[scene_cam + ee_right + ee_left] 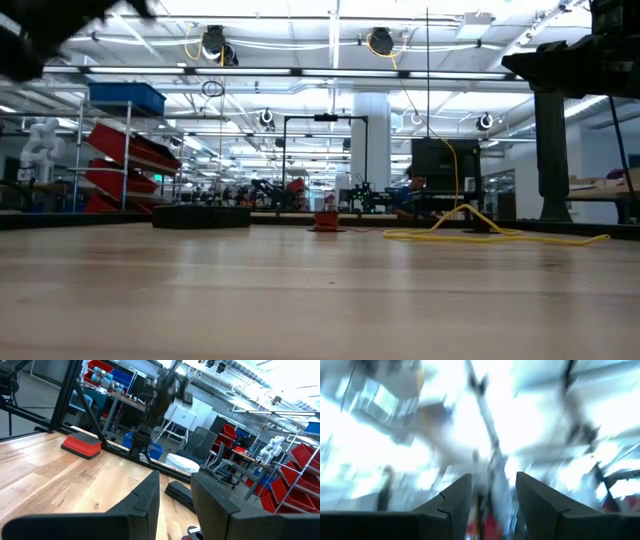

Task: Coil cords
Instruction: Uncoil the red wire from the spool

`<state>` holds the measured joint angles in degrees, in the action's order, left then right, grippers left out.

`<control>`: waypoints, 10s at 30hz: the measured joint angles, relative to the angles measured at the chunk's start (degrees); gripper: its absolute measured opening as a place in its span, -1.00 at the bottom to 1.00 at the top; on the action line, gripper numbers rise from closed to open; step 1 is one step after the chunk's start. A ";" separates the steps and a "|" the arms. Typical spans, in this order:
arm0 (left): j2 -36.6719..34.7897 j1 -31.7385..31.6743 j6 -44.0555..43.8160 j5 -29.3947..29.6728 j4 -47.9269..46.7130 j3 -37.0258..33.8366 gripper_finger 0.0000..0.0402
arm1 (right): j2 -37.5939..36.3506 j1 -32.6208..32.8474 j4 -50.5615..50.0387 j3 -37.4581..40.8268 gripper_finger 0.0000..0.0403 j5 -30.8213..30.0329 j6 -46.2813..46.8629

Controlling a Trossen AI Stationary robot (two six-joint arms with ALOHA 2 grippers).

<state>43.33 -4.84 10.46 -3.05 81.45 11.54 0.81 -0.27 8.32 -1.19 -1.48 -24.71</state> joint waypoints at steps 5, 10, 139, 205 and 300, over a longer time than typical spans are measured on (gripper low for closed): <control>-0.01 0.00 0.54 -4.22 -20.74 17.59 -0.19 | -0.01 0.00 0.00 0.02 -0.51 -0.02 -0.02; 3.71 0.00 3.78 9.27 -79.55 40.12 -0.19 | -0.01 0.00 0.00 0.00 -0.51 0.00 -0.02; 58.12 -20.90 -6.73 -2.53 -35.47 21.42 -0.19 | 102.92 -9.88 13.12 -50.34 -0.32 -10.13 -8.07; 58.12 -22.51 -5.14 -11.85 -36.60 22.89 -0.19 | 102.26 -11.31 -4.28 -56.82 -1.00 -21.12 3.06; 45.67 -12.26 -3.69 10.62 -47.75 29.12 -1.00 | 91.22 -6.38 6.65 -46.94 -0.80 -9.31 18.92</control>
<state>89.00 -17.10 6.77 7.57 33.70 40.66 92.03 -6.66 14.97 -48.13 -10.78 -5.79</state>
